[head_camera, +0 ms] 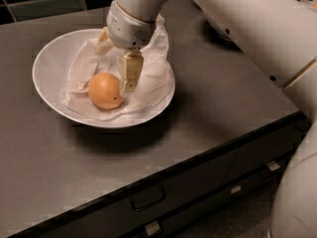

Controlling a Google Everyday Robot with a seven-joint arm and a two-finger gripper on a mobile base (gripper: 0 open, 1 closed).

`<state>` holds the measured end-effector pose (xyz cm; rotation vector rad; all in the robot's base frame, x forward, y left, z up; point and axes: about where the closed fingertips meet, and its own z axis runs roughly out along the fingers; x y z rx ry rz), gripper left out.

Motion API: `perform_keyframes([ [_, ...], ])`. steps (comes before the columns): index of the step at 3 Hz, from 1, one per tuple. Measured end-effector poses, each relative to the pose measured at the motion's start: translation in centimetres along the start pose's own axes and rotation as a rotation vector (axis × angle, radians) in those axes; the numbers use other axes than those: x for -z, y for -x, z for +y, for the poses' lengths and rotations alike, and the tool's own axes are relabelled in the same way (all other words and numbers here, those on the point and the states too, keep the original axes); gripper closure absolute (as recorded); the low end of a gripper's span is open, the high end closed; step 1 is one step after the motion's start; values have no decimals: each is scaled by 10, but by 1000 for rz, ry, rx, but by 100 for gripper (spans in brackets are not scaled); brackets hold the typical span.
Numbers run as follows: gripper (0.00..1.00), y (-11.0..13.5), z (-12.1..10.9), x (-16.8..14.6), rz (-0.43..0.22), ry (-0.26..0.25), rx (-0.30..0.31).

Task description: Pick orange from white bowl

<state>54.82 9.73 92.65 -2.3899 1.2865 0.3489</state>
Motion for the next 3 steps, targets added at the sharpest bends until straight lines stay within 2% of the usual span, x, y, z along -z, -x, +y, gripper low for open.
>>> perform_keyframes([
  [1, 22, 3, -6, -11, -22, 17, 15],
  [3, 36, 7, -6, -30, -61, 54, 18],
])
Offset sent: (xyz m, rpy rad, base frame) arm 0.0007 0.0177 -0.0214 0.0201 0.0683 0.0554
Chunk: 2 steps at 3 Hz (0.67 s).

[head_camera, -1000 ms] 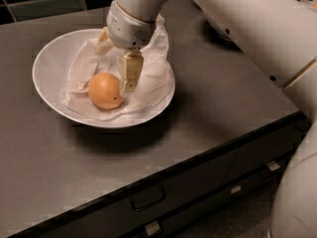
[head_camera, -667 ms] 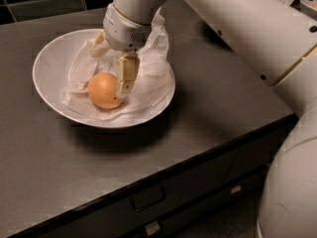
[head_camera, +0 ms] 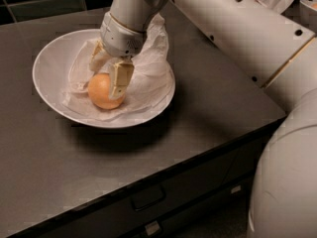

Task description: Pick orange from white bowl

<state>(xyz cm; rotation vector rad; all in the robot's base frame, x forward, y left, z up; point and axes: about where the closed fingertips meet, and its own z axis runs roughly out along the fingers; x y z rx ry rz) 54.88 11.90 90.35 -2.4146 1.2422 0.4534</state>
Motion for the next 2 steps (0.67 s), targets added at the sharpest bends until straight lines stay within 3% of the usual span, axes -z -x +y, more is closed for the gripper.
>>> perform_keyframes([
  [2, 36, 1, 0, -13, -15, 30, 2],
])
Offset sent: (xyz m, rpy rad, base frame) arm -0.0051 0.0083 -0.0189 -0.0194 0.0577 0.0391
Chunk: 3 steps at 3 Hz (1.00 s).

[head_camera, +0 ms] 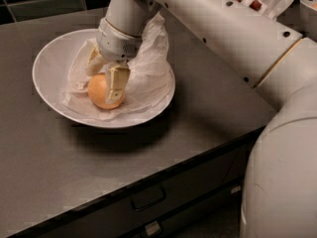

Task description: Pick orange from white bowl

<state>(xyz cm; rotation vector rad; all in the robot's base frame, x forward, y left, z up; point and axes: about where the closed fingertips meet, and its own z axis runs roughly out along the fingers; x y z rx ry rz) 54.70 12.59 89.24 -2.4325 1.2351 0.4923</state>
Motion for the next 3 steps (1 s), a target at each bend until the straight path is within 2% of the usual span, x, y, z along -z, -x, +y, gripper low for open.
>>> perform_keyframes([
  [3, 35, -7, 2, -18, 10, 51, -15],
])
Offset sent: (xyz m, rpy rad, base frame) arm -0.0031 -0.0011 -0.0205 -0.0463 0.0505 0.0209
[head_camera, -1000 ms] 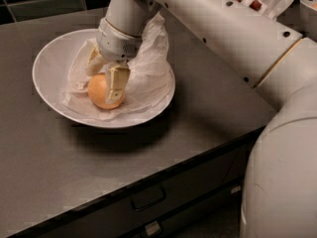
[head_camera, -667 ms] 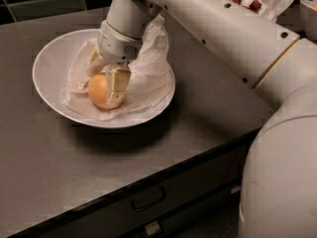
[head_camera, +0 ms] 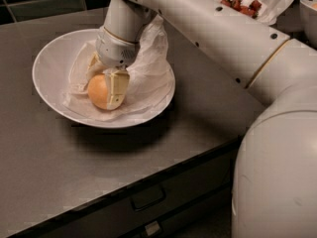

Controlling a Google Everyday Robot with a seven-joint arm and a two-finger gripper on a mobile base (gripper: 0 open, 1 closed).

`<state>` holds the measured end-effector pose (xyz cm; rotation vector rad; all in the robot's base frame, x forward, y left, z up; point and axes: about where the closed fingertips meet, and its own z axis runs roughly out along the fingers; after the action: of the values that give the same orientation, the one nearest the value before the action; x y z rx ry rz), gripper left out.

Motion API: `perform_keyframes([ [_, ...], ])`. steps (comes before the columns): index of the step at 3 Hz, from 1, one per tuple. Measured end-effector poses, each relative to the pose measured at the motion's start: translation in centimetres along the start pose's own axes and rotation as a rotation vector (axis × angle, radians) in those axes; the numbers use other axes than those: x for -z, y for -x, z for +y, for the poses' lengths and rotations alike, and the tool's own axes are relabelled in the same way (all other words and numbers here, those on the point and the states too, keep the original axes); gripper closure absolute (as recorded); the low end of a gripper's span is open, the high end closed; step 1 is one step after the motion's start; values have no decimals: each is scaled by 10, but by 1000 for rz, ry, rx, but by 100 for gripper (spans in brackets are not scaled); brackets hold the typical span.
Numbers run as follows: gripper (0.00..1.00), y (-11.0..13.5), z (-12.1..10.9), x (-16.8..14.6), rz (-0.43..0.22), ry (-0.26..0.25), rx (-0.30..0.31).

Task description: Pick orange from white bowl

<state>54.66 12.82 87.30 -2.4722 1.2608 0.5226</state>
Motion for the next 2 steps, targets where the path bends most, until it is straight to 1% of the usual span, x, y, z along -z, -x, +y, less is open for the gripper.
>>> perform_keyframes([
  [2, 35, -9, 5, -13, 13, 27, -25],
])
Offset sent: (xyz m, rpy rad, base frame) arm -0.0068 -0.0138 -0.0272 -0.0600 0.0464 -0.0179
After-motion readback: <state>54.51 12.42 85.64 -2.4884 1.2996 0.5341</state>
